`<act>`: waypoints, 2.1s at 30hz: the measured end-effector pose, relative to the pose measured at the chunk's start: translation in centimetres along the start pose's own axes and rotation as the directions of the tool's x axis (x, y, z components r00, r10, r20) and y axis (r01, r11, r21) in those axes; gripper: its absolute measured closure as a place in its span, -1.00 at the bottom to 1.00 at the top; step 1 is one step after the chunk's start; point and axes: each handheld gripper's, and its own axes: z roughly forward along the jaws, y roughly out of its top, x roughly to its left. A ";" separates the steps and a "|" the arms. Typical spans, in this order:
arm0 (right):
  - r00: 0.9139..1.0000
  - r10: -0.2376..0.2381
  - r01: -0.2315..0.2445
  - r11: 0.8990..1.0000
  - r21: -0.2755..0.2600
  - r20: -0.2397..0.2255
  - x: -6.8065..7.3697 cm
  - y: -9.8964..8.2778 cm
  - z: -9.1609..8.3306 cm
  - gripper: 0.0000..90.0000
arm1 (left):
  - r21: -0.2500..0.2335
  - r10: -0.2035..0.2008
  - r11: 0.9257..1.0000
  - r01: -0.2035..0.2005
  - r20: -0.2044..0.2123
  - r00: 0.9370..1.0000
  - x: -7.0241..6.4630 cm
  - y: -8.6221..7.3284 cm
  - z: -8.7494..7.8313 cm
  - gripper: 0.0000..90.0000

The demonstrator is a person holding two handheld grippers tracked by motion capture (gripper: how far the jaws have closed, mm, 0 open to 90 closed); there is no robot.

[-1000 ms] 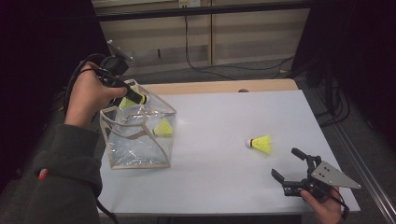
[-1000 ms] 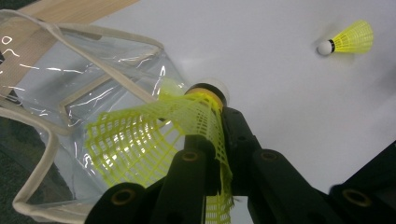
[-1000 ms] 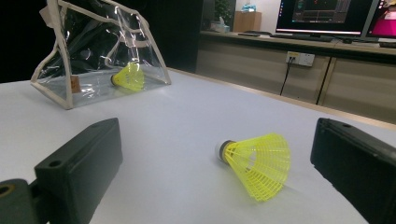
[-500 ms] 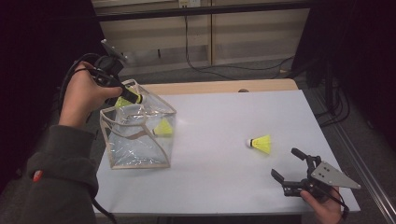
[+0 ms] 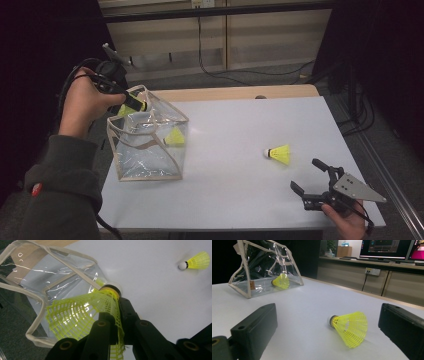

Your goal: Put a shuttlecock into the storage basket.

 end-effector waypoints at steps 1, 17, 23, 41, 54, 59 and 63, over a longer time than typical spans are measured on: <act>1.000 -0.001 0.001 1.000 0.001 0.000 0.0 0.0 0.0 -0.96 | 0.001 -0.005 1.000 0.005 0.000 1.000 0.0 0.0 0.0 0.93; 1.000 0.001 -0.001 1.000 0.004 -0.003 0.0 0.0 0.0 -0.96 | -0.003 -0.025 1.000 0.025 -0.025 0.999 1.2 -0.7 -0.2 0.93; 1.000 0.001 -0.001 1.000 0.004 -0.003 0.0 0.0 0.0 -0.96 | -0.002 -0.021 1.000 0.021 -0.035 0.999 1.6 -0.9 -0.2 0.93; 1.000 0.001 -0.001 1.000 0.005 -0.003 0.1 -0.1 0.1 -0.96 | 0.006 -0.034 0.999 0.034 -0.060 0.998 2.8 -1.5 0.4 0.93; 1.000 0.004 -0.004 1.000 0.005 -0.004 0.1 -0.1 0.1 -0.96 | 0.012 -0.042 0.999 0.043 -0.074 0.996 3.0 -1.4 1.2 0.93; 1.000 0.003 -0.003 1.000 0.006 -0.006 0.1 -0.1 0.1 -0.96 | 0.017 -0.059 0.998 0.060 -0.079 0.995 2.9 -1.3 1.6 0.92; 1.000 -0.001 0.001 1.000 0.005 -0.006 0.1 -0.1 0.1 -0.96 | 0.025 -0.048 0.998 0.051 -0.092 0.995 3.1 -1.2 2.0 0.92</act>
